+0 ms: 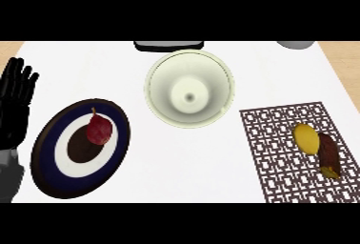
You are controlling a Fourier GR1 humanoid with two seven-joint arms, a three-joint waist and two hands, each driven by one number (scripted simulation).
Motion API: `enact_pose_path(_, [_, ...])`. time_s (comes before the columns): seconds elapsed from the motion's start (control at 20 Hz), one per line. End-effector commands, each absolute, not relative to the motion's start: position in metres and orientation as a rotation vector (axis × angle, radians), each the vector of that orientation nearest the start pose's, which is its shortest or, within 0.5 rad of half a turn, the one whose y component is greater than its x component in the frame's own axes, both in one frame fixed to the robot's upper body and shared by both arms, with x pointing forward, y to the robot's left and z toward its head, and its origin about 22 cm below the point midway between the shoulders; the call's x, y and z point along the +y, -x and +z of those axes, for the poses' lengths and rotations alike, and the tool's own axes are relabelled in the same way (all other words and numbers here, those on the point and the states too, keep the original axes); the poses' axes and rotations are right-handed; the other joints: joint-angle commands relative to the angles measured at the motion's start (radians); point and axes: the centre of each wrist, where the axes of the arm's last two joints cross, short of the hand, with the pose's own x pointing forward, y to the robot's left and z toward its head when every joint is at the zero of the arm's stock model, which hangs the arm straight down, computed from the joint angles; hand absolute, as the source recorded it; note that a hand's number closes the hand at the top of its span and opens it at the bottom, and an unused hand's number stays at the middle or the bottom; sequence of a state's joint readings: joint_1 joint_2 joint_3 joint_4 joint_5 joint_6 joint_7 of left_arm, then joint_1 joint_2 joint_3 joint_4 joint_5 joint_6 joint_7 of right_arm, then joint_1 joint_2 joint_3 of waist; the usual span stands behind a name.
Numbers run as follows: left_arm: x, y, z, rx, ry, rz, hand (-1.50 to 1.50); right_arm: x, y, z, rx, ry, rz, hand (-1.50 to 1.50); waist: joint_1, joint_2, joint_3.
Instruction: Pick the lemon from the placemat and place it in the bowl
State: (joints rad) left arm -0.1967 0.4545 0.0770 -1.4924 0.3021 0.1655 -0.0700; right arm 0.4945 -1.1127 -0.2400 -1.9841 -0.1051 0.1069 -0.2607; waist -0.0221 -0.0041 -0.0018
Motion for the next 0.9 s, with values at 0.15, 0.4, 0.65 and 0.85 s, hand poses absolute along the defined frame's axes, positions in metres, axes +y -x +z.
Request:
enact_pose_path(0.15, [0.325, -0.304, 0.082, -1.777, -0.255, 0.041, 0.0, -0.413, -0.165, 0.189, -1.4, 0.536, 1.166, -1.5, 0.013, 0.004, 0.001])
enact_pose_path(0.4, [0.334, -0.283, 0.078, -1.787, -0.24, 0.053, 0.0, -0.416, -0.157, 0.169, -1.377, 0.553, 1.137, -1.5, 0.016, 0.002, 0.002])
enact_pose_path(0.65, [0.34, -0.308, 0.079, -1.802, -0.249, 0.033, 0.0, -0.413, -0.185, 0.145, -1.33, 0.536, 1.182, -1.5, 0.023, 0.007, 0.002])
enact_pose_path(0.85, [0.328, -0.294, 0.087, -1.781, -0.249, 0.024, 0.0, -0.406, -0.194, 0.136, -1.311, 0.522, 1.168, -1.5, 0.024, 0.004, 0.002])
